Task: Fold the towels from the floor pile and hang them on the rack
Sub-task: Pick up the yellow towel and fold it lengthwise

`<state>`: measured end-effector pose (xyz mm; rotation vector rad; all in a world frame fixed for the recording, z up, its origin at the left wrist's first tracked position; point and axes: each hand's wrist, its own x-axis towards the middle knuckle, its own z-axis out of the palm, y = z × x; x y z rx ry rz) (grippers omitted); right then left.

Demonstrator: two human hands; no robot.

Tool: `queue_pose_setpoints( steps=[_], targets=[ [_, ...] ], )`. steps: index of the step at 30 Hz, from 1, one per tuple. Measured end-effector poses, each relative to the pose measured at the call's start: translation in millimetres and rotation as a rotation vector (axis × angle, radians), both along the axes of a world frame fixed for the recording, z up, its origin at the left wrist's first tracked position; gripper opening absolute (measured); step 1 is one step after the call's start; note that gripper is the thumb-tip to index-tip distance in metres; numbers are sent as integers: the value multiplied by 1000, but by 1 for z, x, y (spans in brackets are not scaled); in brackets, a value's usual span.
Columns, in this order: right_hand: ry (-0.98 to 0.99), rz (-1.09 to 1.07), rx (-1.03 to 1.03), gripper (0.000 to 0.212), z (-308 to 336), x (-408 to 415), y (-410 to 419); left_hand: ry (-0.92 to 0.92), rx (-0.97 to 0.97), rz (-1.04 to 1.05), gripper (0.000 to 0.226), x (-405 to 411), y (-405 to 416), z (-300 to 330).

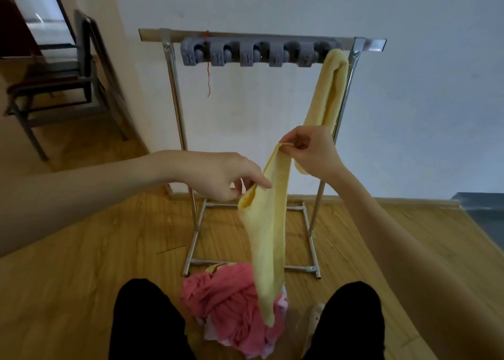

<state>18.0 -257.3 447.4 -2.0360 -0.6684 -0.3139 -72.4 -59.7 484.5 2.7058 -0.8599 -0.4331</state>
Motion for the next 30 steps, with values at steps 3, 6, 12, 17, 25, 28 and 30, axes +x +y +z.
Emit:
queue_pose_setpoints(
  steps=[3, 6, 12, 17, 25, 28, 30],
  targets=[
    [-2, 12, 4, 14, -6, -2, -4, -285, 23, -130, 34, 1, 1, -10],
    [-1, 5, 17, 10, -7, -4, -7, -583, 28, -236, 12, -2, -1, -11],
    [-8, 10, 17, 8, -1, -9, -11, -577, -34, -366, 25, -6, -10, -9],
    [43, 65, 52, 8, 6, -17, -14, -699, -51, -172, 25, 3, 2, -19],
    [169, 204, 174, 13, 10, -32, -12, -752, -320, 50, 34, 2, -4, -27],
    [168, 231, 187, 12, 9, -36, -9, -787, -335, 98, 37, 2, -7, -32],
    [167, 249, 193, 12, 7, -39, -7, -828, -349, 131, 36, 2, -9, -34]
  ],
)
